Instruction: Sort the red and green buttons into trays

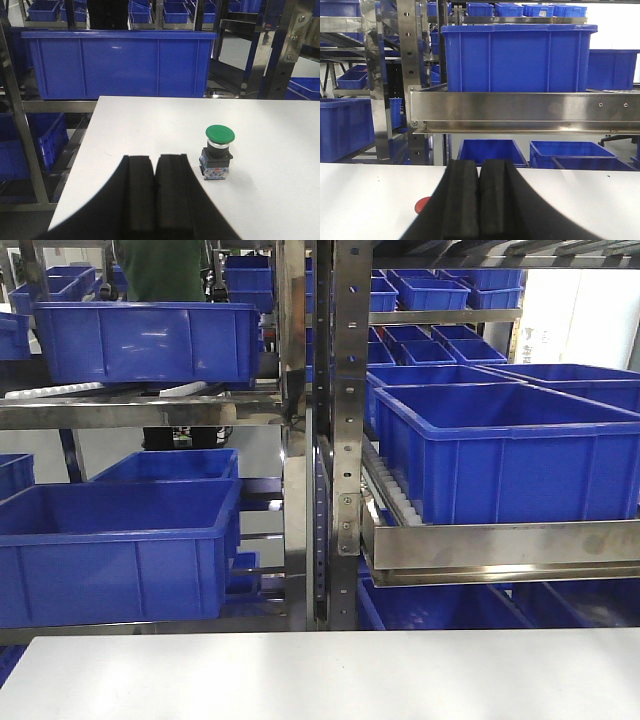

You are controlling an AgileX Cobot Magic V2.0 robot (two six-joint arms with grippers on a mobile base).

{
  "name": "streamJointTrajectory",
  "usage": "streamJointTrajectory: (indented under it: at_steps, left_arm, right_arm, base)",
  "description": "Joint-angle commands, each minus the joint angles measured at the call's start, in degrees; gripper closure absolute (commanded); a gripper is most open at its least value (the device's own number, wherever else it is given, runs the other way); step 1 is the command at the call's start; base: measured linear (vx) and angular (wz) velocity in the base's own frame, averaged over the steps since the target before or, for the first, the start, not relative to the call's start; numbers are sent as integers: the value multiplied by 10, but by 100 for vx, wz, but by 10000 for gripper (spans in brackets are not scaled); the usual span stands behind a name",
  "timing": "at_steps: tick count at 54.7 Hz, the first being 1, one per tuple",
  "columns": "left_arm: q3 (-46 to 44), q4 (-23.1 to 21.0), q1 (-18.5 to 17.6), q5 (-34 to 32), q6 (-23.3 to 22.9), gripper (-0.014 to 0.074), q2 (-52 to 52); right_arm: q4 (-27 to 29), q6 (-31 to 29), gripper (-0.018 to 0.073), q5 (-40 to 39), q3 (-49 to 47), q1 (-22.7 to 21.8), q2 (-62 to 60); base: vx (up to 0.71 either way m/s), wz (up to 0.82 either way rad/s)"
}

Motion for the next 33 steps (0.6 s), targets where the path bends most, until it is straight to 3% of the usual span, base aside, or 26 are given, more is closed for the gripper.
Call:
streamJointTrajectory:
  at_steps: [1,33]
  left_arm:
    - [-16,1,-2,-47,-5,599,-2]
    - [-16,11,-2,-47,-4,599,-2]
  right_arm:
    - [-2,-2,567,-46,4,-3,-3]
    - [-2,-2,567,-46,4,-3,-3]
  base:
    - [0,0]
    - [0,0]
